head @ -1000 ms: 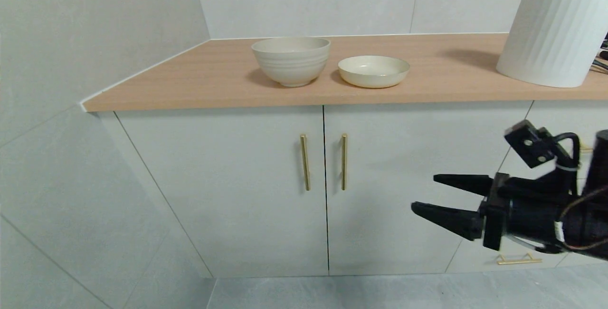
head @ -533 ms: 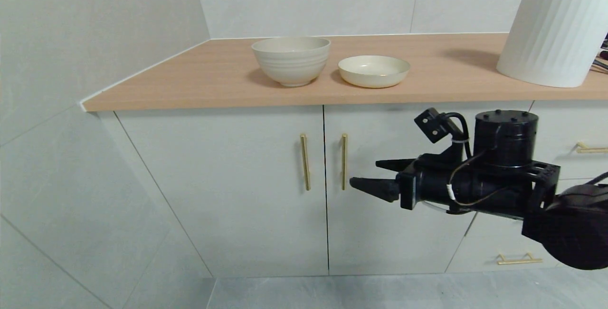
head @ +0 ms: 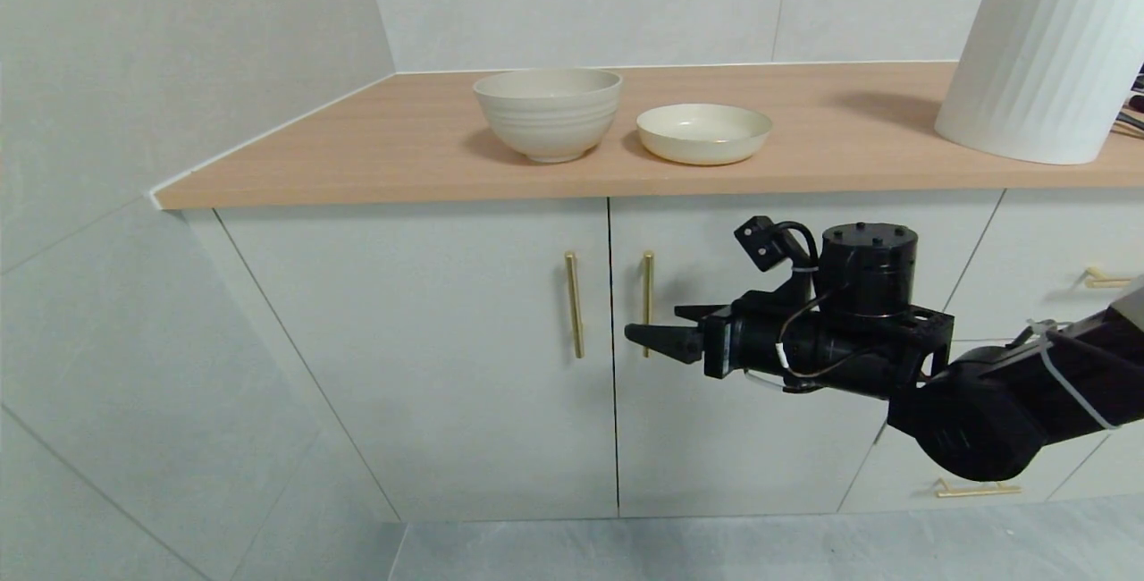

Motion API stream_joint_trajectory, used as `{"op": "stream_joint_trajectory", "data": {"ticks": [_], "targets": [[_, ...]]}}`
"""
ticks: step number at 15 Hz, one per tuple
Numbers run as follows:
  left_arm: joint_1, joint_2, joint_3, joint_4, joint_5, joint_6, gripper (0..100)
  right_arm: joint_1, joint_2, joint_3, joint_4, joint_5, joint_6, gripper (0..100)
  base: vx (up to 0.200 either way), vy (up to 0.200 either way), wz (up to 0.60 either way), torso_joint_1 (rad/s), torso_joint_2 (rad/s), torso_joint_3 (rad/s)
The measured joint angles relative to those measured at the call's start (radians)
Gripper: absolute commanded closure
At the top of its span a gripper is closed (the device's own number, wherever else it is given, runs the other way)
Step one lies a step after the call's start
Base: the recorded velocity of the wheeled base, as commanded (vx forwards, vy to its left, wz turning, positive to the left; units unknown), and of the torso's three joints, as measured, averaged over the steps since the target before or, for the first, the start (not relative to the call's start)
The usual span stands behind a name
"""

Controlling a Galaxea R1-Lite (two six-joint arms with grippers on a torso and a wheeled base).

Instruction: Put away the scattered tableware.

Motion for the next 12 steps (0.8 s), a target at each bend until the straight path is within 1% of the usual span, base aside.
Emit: {"op": "stream_joint_trajectory", "data": {"ticks": [2, 6, 9, 12], "targets": [[0.000, 0.000, 0.000, 0.000, 0.000, 0.000, 0, 0.000, 0.027, -0.010, -0.025, 0.000, 0.000, 0, 0.000, 0.000, 0.00, 0.000, 0.00, 0.000], [0.001, 0.000, 0.000, 0.000, 0.000, 0.000, 0, 0.000, 0.089, -0.019, -0.144, -0.001, 0.001, 0, 0.000, 0.000, 0.00, 0.000, 0.00, 0.000], [0.000, 0.000, 0.000, 0.000, 0.000, 0.000, 0, 0.000, 0.124, -0.033, -0.158, -0.001, 0.004, 0, 0.000, 0.000, 0.00, 0.000, 0.00, 0.000], [0.000, 0.000, 0.000, 0.000, 0.000, 0.000, 0, 0.010, 0.149, -0.046, -0.173, 0.000, 0.043, 0, 0.000, 0.000, 0.00, 0.000, 0.00, 0.000]]}}
